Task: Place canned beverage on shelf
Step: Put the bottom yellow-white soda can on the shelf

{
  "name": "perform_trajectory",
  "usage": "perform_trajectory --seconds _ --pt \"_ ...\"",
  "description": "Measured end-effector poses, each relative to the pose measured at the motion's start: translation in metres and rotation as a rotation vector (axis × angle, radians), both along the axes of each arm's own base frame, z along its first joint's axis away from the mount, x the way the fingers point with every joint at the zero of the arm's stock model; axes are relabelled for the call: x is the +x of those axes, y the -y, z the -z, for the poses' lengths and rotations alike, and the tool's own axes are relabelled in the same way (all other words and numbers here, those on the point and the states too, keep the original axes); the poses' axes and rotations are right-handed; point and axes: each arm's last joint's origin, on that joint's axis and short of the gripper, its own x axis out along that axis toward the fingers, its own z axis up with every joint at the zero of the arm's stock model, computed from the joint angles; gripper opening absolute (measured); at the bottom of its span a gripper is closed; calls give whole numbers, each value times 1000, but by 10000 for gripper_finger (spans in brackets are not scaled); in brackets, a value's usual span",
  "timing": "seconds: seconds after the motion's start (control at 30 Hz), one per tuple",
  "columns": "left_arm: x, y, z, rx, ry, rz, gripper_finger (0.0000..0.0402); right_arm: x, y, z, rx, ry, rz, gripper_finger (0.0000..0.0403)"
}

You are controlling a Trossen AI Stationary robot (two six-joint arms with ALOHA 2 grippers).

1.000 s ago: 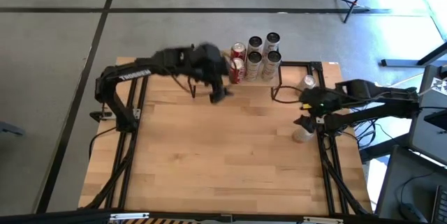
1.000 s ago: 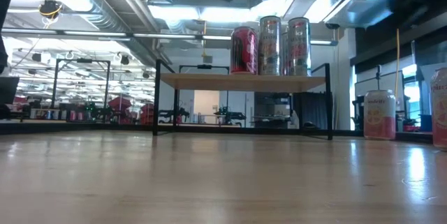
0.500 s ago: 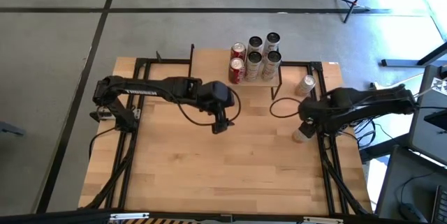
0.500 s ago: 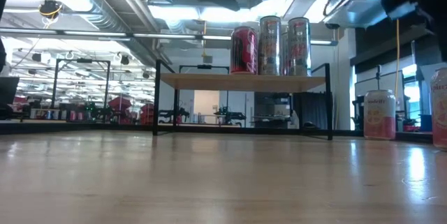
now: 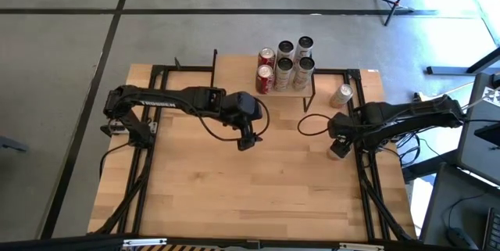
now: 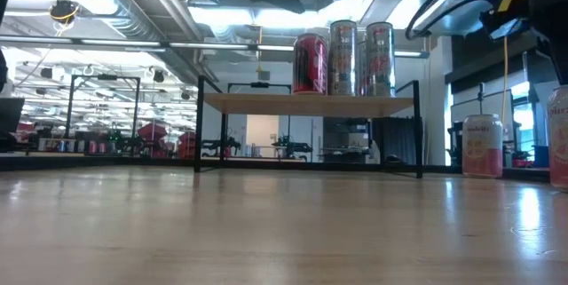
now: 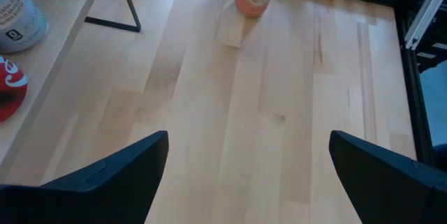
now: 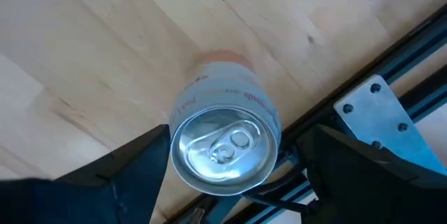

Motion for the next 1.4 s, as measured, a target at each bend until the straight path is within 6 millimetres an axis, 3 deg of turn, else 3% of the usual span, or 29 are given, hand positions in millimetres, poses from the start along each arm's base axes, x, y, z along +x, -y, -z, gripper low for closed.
perform_trajectory --seconds 0.3,0.5,0.77,0.9,1.03,1.2,1.4 --pt "0 0 0 0 -2 1 383 0 -1 23 27 -43 -10 335" --pt "0 0 1 1 -7 2 383 3 -2 25 37 -77 -10 333" --pt "-7 1 1 18 -54 71 383 7 -3 27 56 -108 9 243" --pt "-19 3 -7 2 -76 146 383 11 -4 22 70 -78 2 242" --pt "-39 4 -18 6 -108 192 383 22 -5 -1 77 47 -53 242" --pt "-58 5 -31 34 -103 238 383 61 -9 -33 51 311 -195 242" --pt "-83 12 -39 30 -89 266 383 126 -15 -52 -109 352 -440 242"
